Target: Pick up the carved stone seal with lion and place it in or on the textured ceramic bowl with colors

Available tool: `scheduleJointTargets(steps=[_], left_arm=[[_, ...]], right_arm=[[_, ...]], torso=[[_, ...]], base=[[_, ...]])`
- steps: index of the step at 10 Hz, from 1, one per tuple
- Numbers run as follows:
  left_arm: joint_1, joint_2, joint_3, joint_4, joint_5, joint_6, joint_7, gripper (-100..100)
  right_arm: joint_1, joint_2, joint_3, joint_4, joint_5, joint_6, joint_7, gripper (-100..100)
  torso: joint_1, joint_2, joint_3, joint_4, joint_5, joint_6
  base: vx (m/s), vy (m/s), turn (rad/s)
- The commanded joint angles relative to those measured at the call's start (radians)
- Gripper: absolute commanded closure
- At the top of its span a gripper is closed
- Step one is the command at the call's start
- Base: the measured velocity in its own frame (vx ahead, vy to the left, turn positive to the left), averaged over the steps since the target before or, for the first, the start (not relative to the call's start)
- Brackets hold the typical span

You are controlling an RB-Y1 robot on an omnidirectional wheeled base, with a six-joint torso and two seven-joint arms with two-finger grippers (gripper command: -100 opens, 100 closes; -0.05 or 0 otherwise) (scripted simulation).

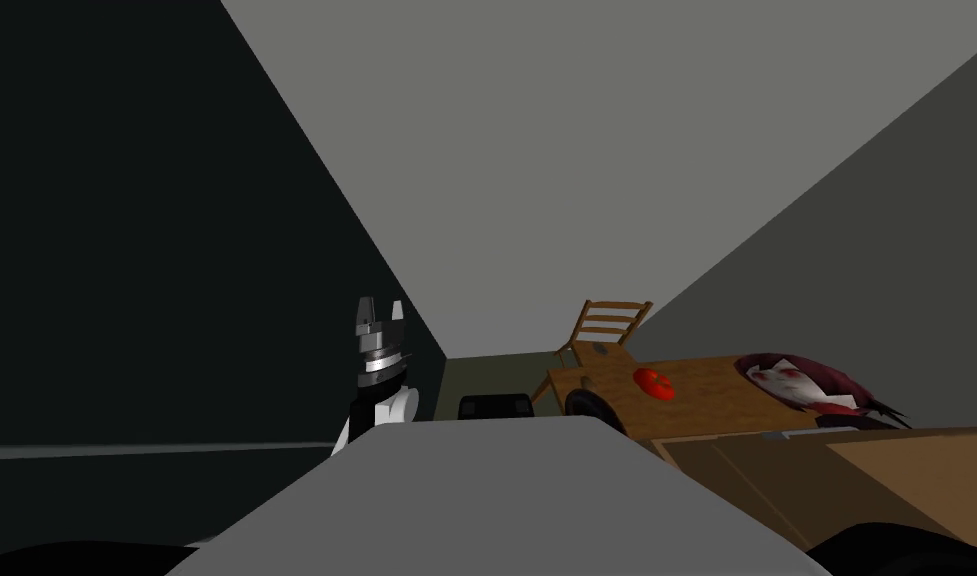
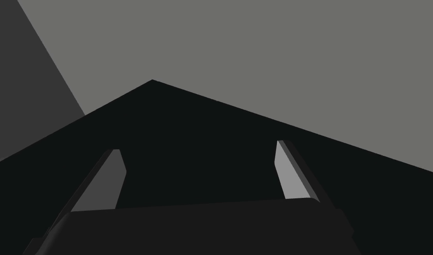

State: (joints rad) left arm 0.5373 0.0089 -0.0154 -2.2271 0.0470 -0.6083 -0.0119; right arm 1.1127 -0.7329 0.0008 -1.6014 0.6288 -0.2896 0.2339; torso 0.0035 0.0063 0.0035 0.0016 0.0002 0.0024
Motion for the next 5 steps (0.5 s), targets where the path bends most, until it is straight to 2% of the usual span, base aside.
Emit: scheduleJointTargets(steps=[1, 2, 4, 5], left_arm=[[0.000, 0.000, 0.000, 0.000, 0.000, 0.000, 0.000, 0], [0.000, 0.000, 0.000, 0.000, 0.000, 0.000, 0.000, 0], [0.000, 0.000, 0.000, 0.000, 0.000, 0.000, 0.000, 0], [0.000, 0.000, 0.000, 0.000, 0.000, 0.000, 0.000, 0]], right_arm=[[-0.014, 0.012, -0.003, -0.010, -0.050, -0.013, -0.040, 100], [-0.014, 0.012, -0.003, -0.010, -0.061, -0.013, -0.040, 100], [-0.041, 0.036, -0.010, -0.019, -0.129, -0.041, -0.095, 100], [-0.041, 0.036, -0.010, -0.019, -0.155, -0.041, -0.095, 100]], torso=[[0.000, 0.000, 0.000, 0.000, 0.000, 0.000], [-0.001, 0.004, 0.003, 0.001, 0.000, 0.000], [-0.001, 0.002, 0.001, 0.001, -0.001, 0.001], [0.000, 0.004, 0.003, 0.001, -0.001, 0.001]], base=[[-0.208, -0.002, 0.057], [-0.156, -0.002, 0.028], [-0.151, 0.026, 0.055], [-0.137, 0.023, 0.030]])
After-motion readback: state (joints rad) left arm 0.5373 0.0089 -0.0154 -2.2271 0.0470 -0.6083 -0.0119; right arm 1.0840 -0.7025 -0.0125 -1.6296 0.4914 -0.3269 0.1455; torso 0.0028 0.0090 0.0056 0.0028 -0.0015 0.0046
